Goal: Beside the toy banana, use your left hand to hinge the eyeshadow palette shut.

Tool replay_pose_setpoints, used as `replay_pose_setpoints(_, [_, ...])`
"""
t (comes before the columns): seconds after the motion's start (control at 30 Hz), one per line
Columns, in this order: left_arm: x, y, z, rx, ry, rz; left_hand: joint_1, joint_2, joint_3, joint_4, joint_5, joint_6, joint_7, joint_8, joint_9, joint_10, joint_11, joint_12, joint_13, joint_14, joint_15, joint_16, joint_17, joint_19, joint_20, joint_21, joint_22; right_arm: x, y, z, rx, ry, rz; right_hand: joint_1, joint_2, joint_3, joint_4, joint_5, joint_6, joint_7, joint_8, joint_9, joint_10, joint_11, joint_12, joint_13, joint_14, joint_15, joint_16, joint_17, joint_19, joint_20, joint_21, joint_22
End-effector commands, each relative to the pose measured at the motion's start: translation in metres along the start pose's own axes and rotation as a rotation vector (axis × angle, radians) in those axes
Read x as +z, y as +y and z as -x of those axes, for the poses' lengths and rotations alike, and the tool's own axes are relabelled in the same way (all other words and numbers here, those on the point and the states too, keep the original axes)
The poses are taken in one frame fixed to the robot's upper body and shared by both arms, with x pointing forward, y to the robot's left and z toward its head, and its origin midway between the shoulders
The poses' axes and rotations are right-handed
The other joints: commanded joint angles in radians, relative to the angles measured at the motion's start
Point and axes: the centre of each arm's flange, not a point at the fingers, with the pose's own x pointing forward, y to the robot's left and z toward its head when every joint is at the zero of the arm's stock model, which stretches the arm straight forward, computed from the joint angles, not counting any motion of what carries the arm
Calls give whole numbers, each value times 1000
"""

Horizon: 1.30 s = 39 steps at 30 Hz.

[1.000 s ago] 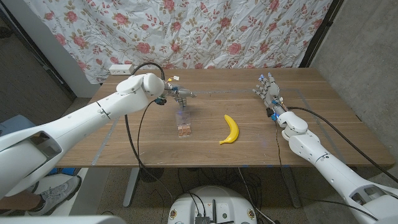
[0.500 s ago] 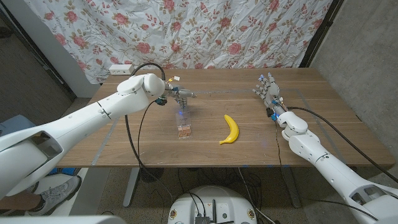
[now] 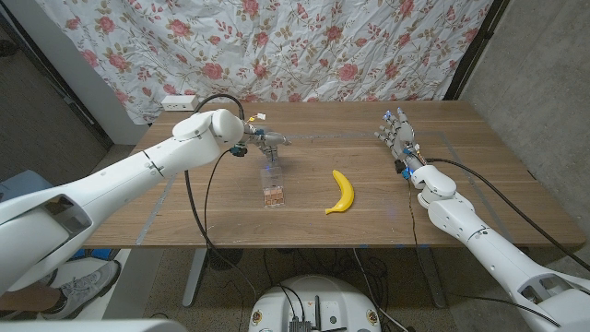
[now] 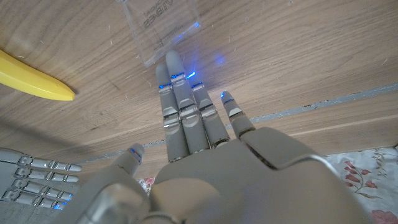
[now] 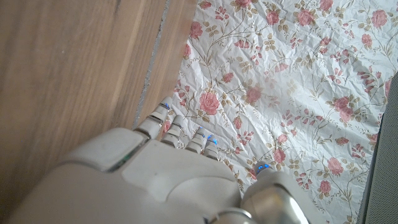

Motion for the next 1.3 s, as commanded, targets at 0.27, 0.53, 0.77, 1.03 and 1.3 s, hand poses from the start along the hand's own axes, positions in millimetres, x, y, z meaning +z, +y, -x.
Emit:
replay_pose_setpoints(0.27, [0,2,0,7,-16,6,5,128,11,-1,3,40,20,3,3,17,-5,9,4,22,-13,6,5,16,-6,1,0,0,0,0,0,0,0,-1,110,-1,8,4,2,-6,5,2,2,-9,5,5,-4,-139,4,3,6,-2,4,2])
replay_pose_setpoints(0.53, [2,6,4,24,-25,4,6,129,17,-2,3,52,16,5,6,38,-16,12,5,36,-17,7,6,22,-10,0,0,0,0,0,0,0,0,-1,110,-1,8,4,2,-7,6,2,2,-8,5,5,-4,-139,4,3,5,-1,4,2])
replay_pose_setpoints(0.77, [5,10,7,38,-30,-7,6,129,22,-2,3,59,15,8,12,47,-18,12,5,43,-24,7,6,26,-14,-1,0,0,0,0,0,0,0,-1,110,-1,8,4,2,-7,5,2,1,-8,5,5,-4,-140,4,3,6,-1,4,2])
replay_pose_setpoints(1.03, [7,14,10,77,-39,-21,8,132,33,-2,3,38,14,-5,12,11,-12,-7,6,29,-11,-4,7,20,-14,-7,-1,0,0,0,0,0,0,-1,110,-1,8,4,3,-7,6,2,1,-8,5,5,-4,-139,4,3,6,-1,4,2])
replay_pose_setpoints(1.3, [5,19,10,109,-33,-37,9,134,52,-3,2,2,9,-24,11,-33,-6,-30,8,13,-6,-17,8,3,-9,-16,-1,0,0,0,0,0,0,-1,110,-1,8,4,2,-7,6,2,1,-9,5,5,-3,-139,4,3,6,-1,4,2])
